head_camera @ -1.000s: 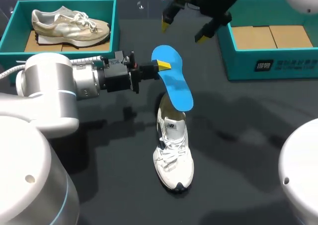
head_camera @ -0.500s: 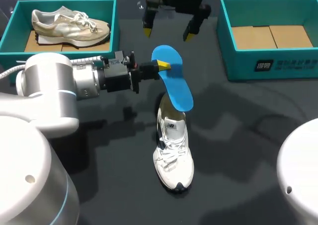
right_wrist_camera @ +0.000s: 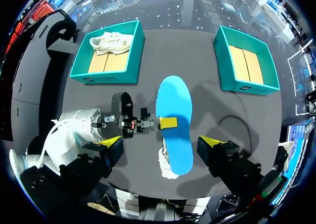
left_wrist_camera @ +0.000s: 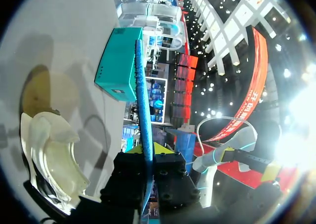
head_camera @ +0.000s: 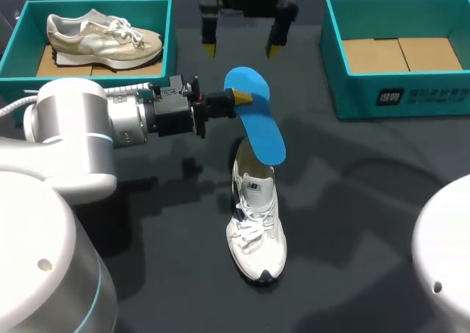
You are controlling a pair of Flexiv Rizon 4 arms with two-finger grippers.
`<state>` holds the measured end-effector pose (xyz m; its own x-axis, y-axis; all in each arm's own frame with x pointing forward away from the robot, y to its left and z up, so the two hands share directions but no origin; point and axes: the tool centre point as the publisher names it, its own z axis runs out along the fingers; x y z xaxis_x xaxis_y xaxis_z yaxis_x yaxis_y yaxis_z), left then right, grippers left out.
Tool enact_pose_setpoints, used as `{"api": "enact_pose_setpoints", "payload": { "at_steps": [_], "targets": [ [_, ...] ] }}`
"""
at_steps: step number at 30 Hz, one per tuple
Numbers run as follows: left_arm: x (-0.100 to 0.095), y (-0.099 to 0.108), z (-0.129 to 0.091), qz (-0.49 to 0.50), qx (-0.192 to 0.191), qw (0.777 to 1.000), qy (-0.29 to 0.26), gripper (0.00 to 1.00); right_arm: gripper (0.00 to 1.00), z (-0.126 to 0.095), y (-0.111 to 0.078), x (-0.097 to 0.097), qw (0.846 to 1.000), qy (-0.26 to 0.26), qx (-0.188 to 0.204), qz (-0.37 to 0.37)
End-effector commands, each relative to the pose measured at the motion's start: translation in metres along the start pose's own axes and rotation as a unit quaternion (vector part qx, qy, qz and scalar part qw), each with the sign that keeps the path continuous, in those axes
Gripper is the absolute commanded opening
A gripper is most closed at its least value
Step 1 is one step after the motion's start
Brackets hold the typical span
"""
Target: Take the shoe out of the shoebox, open the shoe tongue, remove and reinsert the insole, then place the shoe into the shoebox
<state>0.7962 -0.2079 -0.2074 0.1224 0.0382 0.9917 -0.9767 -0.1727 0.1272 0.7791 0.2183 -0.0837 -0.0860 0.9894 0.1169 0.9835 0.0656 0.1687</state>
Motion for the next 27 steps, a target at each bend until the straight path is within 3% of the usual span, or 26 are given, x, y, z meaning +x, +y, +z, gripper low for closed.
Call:
{"api": "enact_pose_setpoints", "payload": {
  "at_steps": [1, 17, 27],
  "targets": [
    [-0.001, 0.000, 0.001, 0.000, 0.001, 1.000, 0.000, 0.00, 1.00, 0.001, 0.003, -0.002, 1.000, 0.016, 0.001, 0.002],
    [-0.001, 0.000, 0.001, 0.000, 0.001, 1.000, 0.000, 0.00, 1.00, -0.007, 0.015, -0.029, 0.987, 0.147, 0.005, 0.064],
    [-0.001, 0.000, 0.001, 0.000, 0.001, 1.000, 0.000, 0.00, 1.00, 0.000, 0.017, -0.050, 0.949, 0.302, 0.017, 0.085]
  ]
}}
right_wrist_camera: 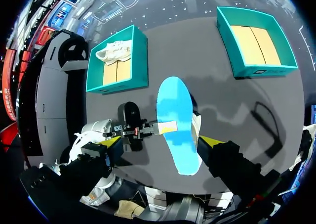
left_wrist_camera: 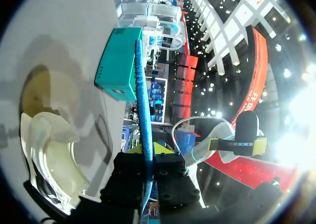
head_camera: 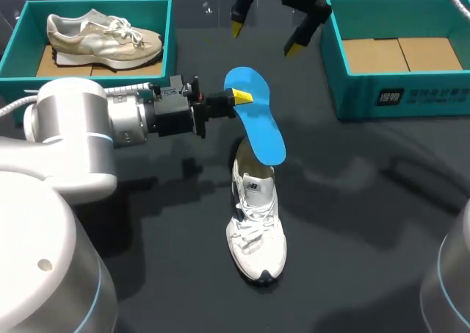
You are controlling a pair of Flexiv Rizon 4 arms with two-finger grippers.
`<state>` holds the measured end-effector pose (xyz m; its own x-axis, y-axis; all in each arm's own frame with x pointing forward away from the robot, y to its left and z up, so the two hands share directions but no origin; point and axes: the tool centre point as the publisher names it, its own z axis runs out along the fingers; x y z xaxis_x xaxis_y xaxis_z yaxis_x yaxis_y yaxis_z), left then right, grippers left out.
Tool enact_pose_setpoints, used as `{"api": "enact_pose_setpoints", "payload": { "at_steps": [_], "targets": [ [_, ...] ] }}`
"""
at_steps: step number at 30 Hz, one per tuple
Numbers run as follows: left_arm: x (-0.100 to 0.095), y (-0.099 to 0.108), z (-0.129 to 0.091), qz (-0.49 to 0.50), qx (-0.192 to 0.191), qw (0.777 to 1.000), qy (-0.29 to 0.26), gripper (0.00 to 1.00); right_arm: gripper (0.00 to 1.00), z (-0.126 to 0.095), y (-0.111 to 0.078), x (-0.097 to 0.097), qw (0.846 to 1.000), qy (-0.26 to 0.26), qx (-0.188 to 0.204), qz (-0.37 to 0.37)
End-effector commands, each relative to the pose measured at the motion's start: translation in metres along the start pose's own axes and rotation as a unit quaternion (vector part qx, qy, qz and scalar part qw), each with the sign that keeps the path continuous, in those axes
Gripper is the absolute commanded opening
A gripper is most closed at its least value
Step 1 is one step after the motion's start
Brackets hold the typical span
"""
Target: Take the shoe out of the shoebox, open the shoe tongue, remove and reinsert the insole, then place the shoe into the shoebox
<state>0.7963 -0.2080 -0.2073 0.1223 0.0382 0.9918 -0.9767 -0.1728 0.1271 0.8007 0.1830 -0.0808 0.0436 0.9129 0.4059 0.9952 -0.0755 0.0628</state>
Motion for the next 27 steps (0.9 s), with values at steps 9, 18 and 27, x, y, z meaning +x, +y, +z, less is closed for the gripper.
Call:
{"api": "enact_pose_setpoints", "payload": {
  "at_steps": [9, 18, 27],
  "targets": [
    [-0.001, 0.000, 0.001, 0.000, 0.001, 1.000, 0.000, 0.00, 1.00, 0.008, 0.002, -0.029, 0.963, 0.270, 0.017, 0.011],
    [-0.001, 0.000, 0.001, 0.000, 0.001, 1.000, 0.000, 0.00, 1.00, 0.023, -0.001, -0.037, 0.943, 0.331, 0.023, 0.007],
    [-0.001, 0.000, 0.001, 0.000, 0.001, 1.000, 0.000, 0.00, 1.00, 0.036, -0.007, -0.046, 0.924, 0.382, 0.028, 0.005]
  ]
}}
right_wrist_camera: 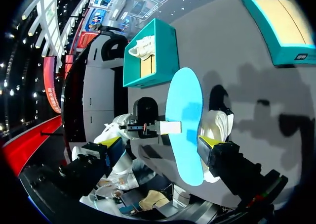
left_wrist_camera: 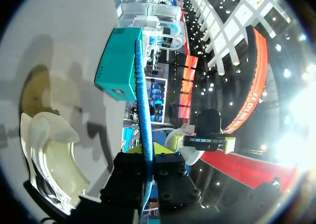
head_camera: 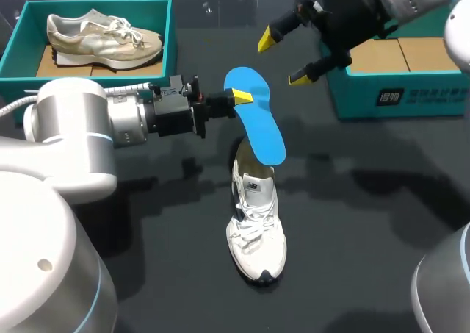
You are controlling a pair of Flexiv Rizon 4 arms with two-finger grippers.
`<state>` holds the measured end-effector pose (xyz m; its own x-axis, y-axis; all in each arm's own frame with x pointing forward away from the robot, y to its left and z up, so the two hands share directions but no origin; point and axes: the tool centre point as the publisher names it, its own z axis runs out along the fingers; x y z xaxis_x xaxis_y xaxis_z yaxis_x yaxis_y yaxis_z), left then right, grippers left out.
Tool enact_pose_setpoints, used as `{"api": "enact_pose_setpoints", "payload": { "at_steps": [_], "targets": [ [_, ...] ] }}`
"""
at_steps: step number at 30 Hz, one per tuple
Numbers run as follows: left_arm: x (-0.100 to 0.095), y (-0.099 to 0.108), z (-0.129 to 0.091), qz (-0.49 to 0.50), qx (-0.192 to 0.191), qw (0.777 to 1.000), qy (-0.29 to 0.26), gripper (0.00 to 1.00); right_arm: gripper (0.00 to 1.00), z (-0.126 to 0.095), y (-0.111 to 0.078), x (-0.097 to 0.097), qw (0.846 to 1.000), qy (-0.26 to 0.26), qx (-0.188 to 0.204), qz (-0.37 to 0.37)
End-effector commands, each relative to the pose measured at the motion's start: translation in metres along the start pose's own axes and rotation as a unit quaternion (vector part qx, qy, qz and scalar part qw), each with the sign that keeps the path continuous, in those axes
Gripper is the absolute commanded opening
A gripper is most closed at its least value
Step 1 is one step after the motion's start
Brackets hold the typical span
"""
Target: Take the shoe out of the shoebox, open the shoe tongue, remove and reinsert the insole, then place the shoe into the shoebox
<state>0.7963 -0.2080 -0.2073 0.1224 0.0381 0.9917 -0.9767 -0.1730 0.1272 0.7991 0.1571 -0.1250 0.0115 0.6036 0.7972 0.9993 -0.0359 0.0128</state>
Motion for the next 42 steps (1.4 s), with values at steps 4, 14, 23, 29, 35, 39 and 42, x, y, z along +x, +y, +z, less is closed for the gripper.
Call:
{"api": "enact_pose_setpoints", "payload": {
  "at_steps": [4, 14, 23, 29, 35, 39, 42],
  "targets": [
    [-0.001, 0.000, 0.001, 0.000, 0.001, 1.000, 0.000, 0.00, 1.00, 0.007, -0.005, -0.012, 0.988, 0.152, -0.005, -0.004],
    [-0.001, 0.000, 0.001, 0.000, 0.001, 1.000, 0.000, 0.00, 1.00, 0.010, -0.007, -0.025, 0.985, 0.174, -0.007, -0.006],
    [-0.001, 0.000, 0.001, 0.000, 0.001, 1.000, 0.000, 0.00, 1.00, 0.013, -0.010, -0.035, 0.982, 0.188, -0.010, -0.008],
    [0.005, -0.004, -0.006, 0.026, -0.005, 1.000, 0.003, 0.00, 1.00, 0.014, -0.011, -0.038, 0.980, 0.200, -0.009, -0.009],
    [0.015, -0.011, -0.015, 0.124, -0.011, 0.992, 0.010, 0.00, 1.00, 0.015, -0.009, -0.040, 0.976, 0.218, -0.003, -0.011],
    [0.020, -0.017, -0.021, 0.209, -0.013, 0.978, 0.018, 0.00, 1.00, 0.015, -0.009, -0.041, 0.975, 0.222, -0.002, -0.013],
    [0.022, -0.021, -0.022, 0.321, 0.011, 0.946, 0.035, 0.00, 1.00, 0.015, -0.009, -0.041, 0.975, 0.222, -0.002, -0.013]
  ]
}}
